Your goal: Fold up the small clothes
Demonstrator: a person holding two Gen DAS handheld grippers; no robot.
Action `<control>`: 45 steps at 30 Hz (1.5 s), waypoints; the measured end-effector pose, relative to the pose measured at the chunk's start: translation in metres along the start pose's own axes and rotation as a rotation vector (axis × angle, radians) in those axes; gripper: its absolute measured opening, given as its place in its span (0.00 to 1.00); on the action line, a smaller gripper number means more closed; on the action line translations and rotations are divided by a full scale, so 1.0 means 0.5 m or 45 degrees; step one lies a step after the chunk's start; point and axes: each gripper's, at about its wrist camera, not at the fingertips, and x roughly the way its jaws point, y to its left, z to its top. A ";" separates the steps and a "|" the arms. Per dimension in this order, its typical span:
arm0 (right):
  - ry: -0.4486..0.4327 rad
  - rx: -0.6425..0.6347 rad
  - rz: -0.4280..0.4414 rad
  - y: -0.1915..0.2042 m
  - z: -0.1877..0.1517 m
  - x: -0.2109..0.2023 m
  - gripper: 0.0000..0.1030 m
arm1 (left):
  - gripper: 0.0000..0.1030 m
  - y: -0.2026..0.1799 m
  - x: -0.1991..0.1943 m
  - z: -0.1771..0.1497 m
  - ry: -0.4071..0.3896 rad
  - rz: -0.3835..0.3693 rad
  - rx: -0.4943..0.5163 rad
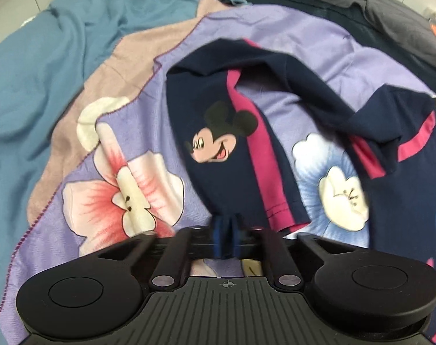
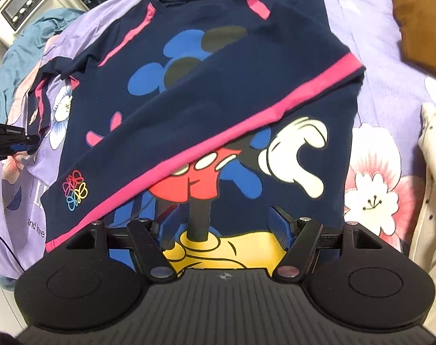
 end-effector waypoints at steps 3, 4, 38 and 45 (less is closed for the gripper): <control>0.000 0.019 0.004 -0.001 0.002 0.001 0.70 | 0.38 0.016 -0.040 0.014 -0.060 -0.039 -0.027; -0.003 0.024 0.007 -0.001 0.003 0.000 0.70 | 0.38 0.028 -0.060 0.022 -0.094 -0.044 -0.037; -0.079 0.268 0.106 -0.123 -0.040 -0.057 0.73 | 0.37 -0.539 -0.394 -0.242 0.051 -0.931 0.901; -0.094 0.399 0.043 -0.221 -0.103 -0.094 0.74 | 1.00 -0.618 -0.303 -0.360 0.192 -0.766 1.237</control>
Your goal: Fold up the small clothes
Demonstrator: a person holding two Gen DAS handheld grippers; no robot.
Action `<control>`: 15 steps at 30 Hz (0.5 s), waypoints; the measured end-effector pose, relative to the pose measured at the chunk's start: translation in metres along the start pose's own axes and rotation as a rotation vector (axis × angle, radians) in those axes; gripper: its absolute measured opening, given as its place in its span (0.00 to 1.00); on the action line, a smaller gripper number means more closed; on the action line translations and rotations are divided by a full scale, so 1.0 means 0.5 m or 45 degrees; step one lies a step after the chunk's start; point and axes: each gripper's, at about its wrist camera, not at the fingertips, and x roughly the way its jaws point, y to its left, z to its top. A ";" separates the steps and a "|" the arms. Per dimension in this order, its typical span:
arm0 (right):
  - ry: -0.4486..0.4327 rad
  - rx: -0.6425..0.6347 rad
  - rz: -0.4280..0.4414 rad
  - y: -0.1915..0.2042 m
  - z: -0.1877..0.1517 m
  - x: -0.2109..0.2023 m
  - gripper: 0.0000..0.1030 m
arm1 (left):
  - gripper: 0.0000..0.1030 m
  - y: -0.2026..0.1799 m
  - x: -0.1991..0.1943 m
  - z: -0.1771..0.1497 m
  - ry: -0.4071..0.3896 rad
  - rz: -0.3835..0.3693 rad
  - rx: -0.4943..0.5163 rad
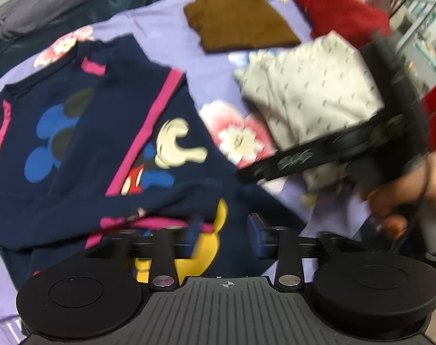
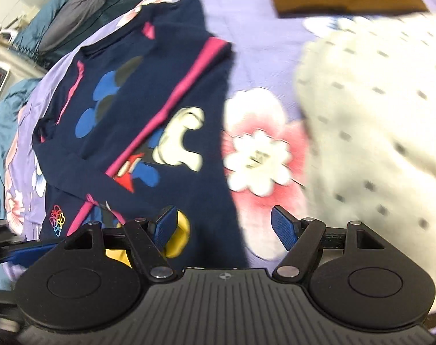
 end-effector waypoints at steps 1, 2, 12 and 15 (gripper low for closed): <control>-0.003 0.008 0.028 -0.010 -0.005 -0.004 0.74 | 1.00 0.007 -0.002 -0.018 -0.011 0.016 -0.004; -0.004 0.008 0.062 -0.016 -0.010 -0.007 0.74 | 1.00 0.026 -0.008 -0.033 -0.019 0.040 -0.017; 0.034 -0.089 0.311 0.047 -0.010 0.025 0.72 | 1.00 0.314 -0.113 -0.155 -0.037 0.470 -0.638; 0.089 -0.019 0.322 0.047 0.003 0.058 0.70 | 1.00 0.360 -0.149 -0.185 -0.069 0.536 -0.753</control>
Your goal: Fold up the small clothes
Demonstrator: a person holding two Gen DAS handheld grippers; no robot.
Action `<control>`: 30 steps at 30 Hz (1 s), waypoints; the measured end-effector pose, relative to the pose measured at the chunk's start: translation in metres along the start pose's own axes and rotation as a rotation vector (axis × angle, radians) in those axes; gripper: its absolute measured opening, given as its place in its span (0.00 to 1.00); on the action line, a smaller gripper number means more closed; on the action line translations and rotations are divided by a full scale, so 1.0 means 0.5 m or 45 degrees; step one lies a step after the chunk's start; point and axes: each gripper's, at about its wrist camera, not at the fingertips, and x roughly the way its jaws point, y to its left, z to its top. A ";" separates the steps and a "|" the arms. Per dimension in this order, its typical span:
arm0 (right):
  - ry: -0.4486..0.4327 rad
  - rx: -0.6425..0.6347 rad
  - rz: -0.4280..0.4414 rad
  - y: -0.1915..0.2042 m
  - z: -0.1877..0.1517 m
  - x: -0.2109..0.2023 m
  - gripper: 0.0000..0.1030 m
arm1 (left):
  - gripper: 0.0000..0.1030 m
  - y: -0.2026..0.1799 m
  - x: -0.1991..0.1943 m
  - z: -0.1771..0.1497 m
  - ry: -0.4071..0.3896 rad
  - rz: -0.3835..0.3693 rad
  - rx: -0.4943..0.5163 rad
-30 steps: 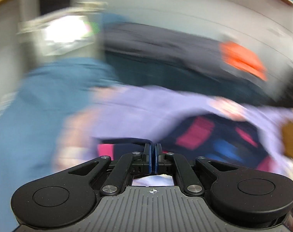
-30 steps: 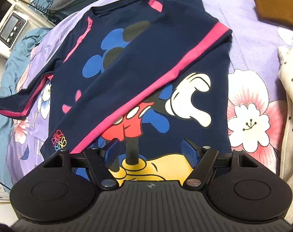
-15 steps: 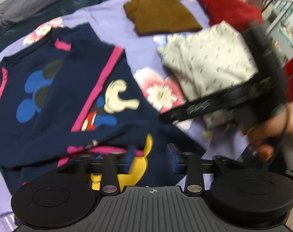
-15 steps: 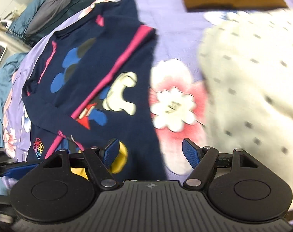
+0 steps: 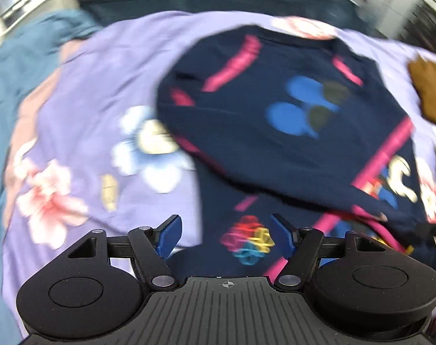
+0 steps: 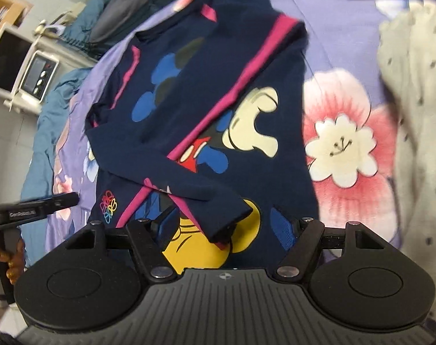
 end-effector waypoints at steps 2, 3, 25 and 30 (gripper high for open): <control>0.032 0.109 0.051 -0.019 0.006 0.018 0.67 | 1.00 0.025 0.000 -0.003 -0.003 0.003 -0.049; 0.056 0.192 0.088 -0.030 0.008 0.028 0.63 | 1.00 0.032 0.003 -0.006 0.002 0.004 -0.060; -0.002 0.395 0.020 -0.092 -0.043 -0.136 0.02 | 1.00 0.069 0.082 0.180 -0.096 0.087 -0.026; 0.027 0.285 -0.223 -0.098 -0.043 -0.103 0.03 | 1.00 0.085 0.093 0.198 -0.086 0.100 -0.035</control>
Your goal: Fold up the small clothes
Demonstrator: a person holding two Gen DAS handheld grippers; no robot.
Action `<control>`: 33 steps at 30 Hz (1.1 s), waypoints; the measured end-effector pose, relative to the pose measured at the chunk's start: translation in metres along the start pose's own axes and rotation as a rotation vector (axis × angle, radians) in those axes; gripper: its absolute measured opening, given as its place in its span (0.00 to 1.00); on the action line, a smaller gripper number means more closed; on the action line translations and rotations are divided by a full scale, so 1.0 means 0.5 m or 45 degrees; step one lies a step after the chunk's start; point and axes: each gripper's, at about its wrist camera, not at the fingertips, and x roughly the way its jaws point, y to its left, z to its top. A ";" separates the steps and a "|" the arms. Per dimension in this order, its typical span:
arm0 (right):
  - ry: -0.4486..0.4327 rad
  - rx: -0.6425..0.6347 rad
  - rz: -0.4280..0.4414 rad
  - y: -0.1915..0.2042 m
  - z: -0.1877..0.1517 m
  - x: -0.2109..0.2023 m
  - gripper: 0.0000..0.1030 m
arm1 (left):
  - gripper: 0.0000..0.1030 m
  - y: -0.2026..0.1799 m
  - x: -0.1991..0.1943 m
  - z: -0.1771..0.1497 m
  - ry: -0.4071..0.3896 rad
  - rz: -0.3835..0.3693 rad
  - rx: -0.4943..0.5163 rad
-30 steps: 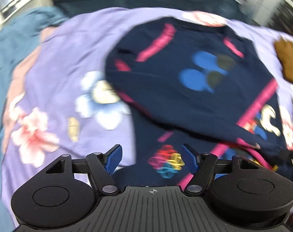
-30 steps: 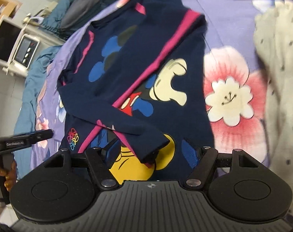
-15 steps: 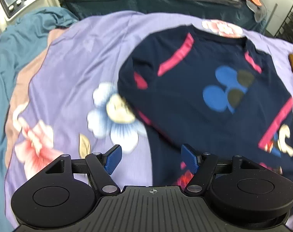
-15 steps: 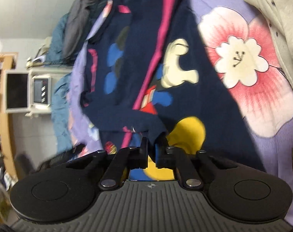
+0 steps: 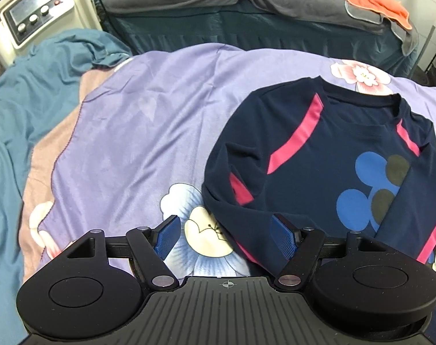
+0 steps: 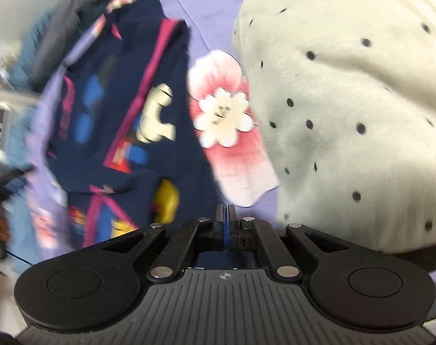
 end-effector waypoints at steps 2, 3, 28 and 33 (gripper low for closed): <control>-0.022 0.020 0.054 0.007 -0.003 -0.006 0.07 | 1.00 0.008 0.000 -0.001 -0.004 -0.003 -0.010; -0.040 0.020 0.105 0.012 -0.004 -0.012 0.12 | 1.00 0.011 0.000 -0.002 -0.002 0.002 -0.013; 0.002 0.055 0.313 0.093 0.001 0.036 0.05 | 1.00 0.070 0.061 0.062 -0.005 0.044 -0.152; 0.037 0.093 0.177 0.029 -0.012 -0.001 0.05 | 1.00 0.059 0.116 0.110 0.020 0.015 -0.221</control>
